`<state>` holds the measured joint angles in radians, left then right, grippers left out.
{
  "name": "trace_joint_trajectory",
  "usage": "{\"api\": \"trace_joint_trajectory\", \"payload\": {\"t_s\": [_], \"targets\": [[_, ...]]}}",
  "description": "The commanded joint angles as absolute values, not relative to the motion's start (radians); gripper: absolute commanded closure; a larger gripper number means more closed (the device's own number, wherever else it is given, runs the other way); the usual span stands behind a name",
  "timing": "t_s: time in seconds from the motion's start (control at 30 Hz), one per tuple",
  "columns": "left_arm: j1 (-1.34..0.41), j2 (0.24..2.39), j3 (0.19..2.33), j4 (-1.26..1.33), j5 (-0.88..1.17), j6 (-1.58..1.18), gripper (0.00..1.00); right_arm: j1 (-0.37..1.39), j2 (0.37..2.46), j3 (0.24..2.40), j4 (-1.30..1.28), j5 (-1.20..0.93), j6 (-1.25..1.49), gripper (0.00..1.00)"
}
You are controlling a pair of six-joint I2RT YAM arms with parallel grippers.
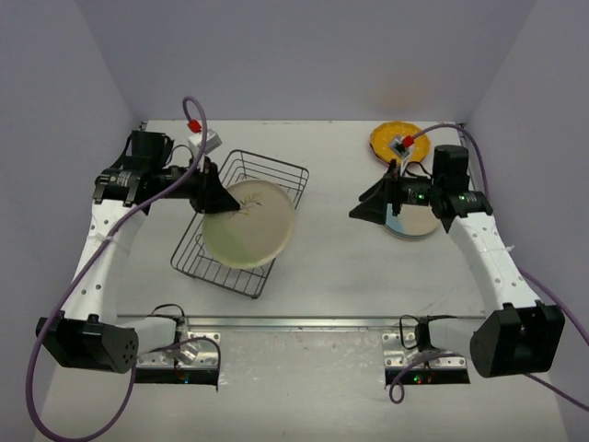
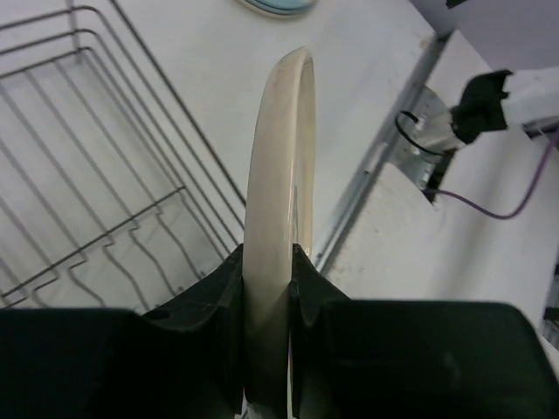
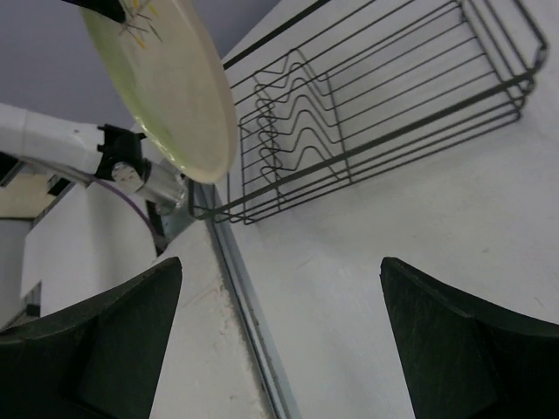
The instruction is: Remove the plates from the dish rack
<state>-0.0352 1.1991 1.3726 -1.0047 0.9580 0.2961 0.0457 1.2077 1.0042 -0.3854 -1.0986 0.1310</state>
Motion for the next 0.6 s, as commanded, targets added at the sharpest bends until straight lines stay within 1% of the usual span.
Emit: {"api": "trace_joint_trajectory", "payload": {"t_s": [0.0,0.1,0.2,0.37,0.4,0.43,0.5,0.53,0.57], "targets": [[-0.146,1.109,1.297,-0.779,1.144,0.173,1.0,0.249,1.228,1.032,-0.243,-1.008,0.255,0.07],[-0.146,1.101,1.279,-0.782,1.164,0.176,1.0,0.408,1.312,1.082,-0.22,-0.951,0.277,0.1],[-0.146,1.095,1.273,-0.788,1.167,0.174,1.0,0.467,1.36,1.114,-0.218,-0.933,0.284,0.14],[-0.146,1.085,1.244,-0.793,1.161,0.186,1.0,0.536,1.436,1.172,-0.236,-0.939,0.279,0.32],[-0.146,1.087,1.242,-0.791,1.158,0.185,1.0,0.546,1.443,1.178,-0.236,-0.939,0.275,0.38],[-0.146,1.088,1.241,-0.789,1.156,0.185,1.0,0.555,1.448,1.185,-0.237,-0.94,0.272,0.49],[-0.146,1.093,1.241,-0.787,1.151,0.184,1.0,0.558,1.456,1.191,-0.24,-0.945,0.273,0.71],[-0.146,1.096,1.242,-0.786,1.144,0.183,1.0,0.558,1.456,1.195,-0.25,-0.944,0.271,0.9],[-0.146,1.097,1.244,-0.783,1.125,0.177,1.0,0.558,1.454,1.195,-0.255,-0.937,0.269,0.98]]}}
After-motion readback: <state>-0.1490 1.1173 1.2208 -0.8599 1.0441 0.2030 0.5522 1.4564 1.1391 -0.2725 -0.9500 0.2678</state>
